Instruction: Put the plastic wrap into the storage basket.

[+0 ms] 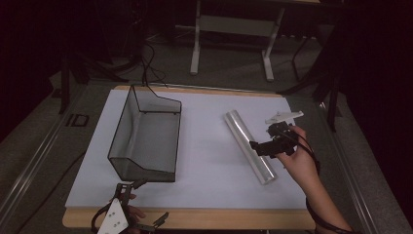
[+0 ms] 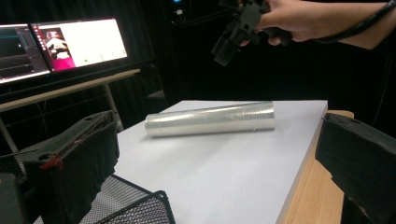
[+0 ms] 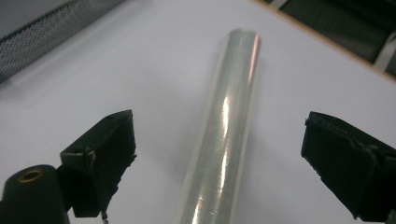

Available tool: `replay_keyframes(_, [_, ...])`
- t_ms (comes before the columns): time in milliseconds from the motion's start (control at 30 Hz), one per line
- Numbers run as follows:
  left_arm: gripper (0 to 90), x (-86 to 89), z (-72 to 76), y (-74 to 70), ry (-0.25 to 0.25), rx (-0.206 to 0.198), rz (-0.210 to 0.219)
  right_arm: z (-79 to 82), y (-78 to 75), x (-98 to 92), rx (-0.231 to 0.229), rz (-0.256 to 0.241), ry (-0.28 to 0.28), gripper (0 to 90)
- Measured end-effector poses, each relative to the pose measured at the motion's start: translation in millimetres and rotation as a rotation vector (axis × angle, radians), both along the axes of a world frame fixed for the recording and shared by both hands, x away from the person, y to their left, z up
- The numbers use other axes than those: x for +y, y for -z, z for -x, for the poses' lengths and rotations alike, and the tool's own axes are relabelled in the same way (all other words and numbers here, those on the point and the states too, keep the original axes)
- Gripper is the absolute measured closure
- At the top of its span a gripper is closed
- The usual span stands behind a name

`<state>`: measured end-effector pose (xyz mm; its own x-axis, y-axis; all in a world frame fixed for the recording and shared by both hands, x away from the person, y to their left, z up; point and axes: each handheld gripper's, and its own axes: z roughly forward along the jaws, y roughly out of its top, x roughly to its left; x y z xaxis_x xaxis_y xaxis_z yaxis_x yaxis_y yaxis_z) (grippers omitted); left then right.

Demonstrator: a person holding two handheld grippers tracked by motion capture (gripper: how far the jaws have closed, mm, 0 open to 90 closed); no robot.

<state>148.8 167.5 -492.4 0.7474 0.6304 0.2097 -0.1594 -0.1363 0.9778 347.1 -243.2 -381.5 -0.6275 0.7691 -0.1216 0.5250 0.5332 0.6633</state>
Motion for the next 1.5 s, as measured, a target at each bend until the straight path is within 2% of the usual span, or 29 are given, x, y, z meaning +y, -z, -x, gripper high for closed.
replay_keyframes(67, [0.0,0.0,-0.2,0.1,0.001,0.001,0.0,-4.2,-0.5,1.7,0.006,0.001,0.006,9.3])
replay_keyframes(100, [0.0,0.0,-0.3,0.4,0.001,0.004,-0.001,-10.7,-0.6,5.6,0.021,0.02,0.004,9.3])
replay_keyframes(133, [0.0,-0.1,-0.2,0.6,0.001,0.003,-0.002,-13.2,-0.8,6.7,0.026,0.014,0.007,9.2])
replay_keyframes(167, [0.0,-0.1,0.0,0.5,0.001,0.001,-0.005,-18.1,-0.2,9.1,0.057,0.011,-0.01,9.3])
replay_keyframes(200, [0.0,-0.1,0.2,0.4,0.0,-0.002,-0.006,-21.0,0.2,11.3,0.054,0.019,-0.005,9.3])
replay_keyframes(267, [0.0,0.2,0.5,0.0,-0.001,-0.008,-0.003,-27.5,2.1,14.8,0.096,0.024,-0.022,9.3])
replay_keyframes(300, [0.0,0.4,0.4,-0.1,-0.001,-0.007,-0.002,-31.8,4.0,17.1,0.102,0.042,-0.02,9.9])
replay_keyframes(433, [0.0,1.3,0.3,0.0,-0.001,-0.004,0.003,-47.1,13.3,21.5,0.176,0.067,-0.006,10.0])
replay_keyframes(600, [0.0,1.3,0.5,-0.2,0.001,-0.006,0.001,-60.0,23.6,23.8,0.209,0.101,0.009,9.9])
replay_keyframes(633, [0.0,1.0,0.3,0.1,0.003,-0.006,-0.003,-66.9,29.4,24.9,0.234,0.106,0.014,9.9])
replay_keyframes(700, [0.0,1.0,0.2,0.2,0.004,-0.005,-0.004,-71.3,33.7,25.6,0.26,0.11,0.023,9.9])
replay_keyframes(800, [0.0,0.9,0.1,0.4,0.005,-0.003,-0.004,-75.3,38.1,26.6,0.267,0.116,0.032,9.9])
replay_keyframes(900, [0.0,0.8,-0.1,0.7,0.007,-0.001,-0.004,-82.8,45.7,27.7,0.308,0.125,0.029,9.4])
replay_keyframes(1033, [0.0,0.3,-0.4,1.4,0.012,0.004,-0.006,-90.3,52.1,28.4,0.332,0.132,0.06,9.4])
replay_keyframes(1167, [0.0,0.1,-1.1,1.8,0.013,0.006,-0.007,-97.7,60.6,28.6,0.384,0.161,0.07,9.9])
replay_keyframes(1200, [0.0,0.2,-1.0,1.8,0.013,0.005,-0.009,-99.7,63.5,28.4,0.401,0.173,0.077,13.3])
replay_keyframes(1300, [0.0,0.2,-1.1,1.9,0.013,0.004,-0.011,-103.6,69.1,27.6,0.422,0.183,0.104,14.4])
replay_keyframes(1500, [0.0,-0.2,-1.3,2.2,0.014,0.006,-0.012,-110.2,80.6,29.2,0.467,0.193,0.119,17.2])
